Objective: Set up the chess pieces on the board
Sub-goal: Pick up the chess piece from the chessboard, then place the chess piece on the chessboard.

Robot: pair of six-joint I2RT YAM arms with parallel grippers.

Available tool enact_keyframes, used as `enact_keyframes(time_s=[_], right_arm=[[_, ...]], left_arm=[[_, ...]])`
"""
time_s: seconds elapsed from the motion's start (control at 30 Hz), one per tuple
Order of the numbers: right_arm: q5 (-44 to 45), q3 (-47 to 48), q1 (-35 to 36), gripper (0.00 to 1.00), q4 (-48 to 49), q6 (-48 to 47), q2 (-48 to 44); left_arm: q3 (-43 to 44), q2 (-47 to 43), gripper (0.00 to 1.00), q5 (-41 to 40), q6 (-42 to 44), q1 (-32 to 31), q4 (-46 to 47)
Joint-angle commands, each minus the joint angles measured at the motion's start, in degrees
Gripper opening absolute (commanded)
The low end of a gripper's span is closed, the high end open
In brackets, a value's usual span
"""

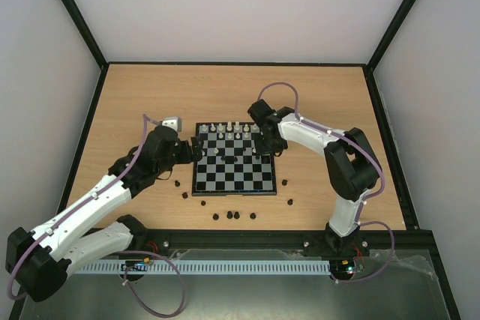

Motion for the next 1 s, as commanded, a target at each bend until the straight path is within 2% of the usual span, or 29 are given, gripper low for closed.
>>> enact_keyframes(time_s=[0.0, 0.47, 0.73, 0.97], right_arm=[[-0.7, -0.2, -0.2, 0.27, -1.4, -0.6, 1.2], [-0.4, 0.3, -0.1, 0.16, -1.6, -0.7, 2.4], [0.0, 0.8, -0.1, 0.06, -1.9, -0.6, 2.3], [1.8, 5.1, -0.5, 0.05, -3.5, -0.3, 3.7]], left_arm=[[-0.8, -0.2, 0.99, -0.1, 0.3, 0.4, -0.4], [-1.0, -0.7, 0.99, -0.2, 0.3, 0.3, -0.5], [-1.0, -1.3, 1.0, -0.2, 0.5, 0.3, -0.7], [-0.7, -1.6, 1.0, 0.1, 0.6, 0.3, -1.1]])
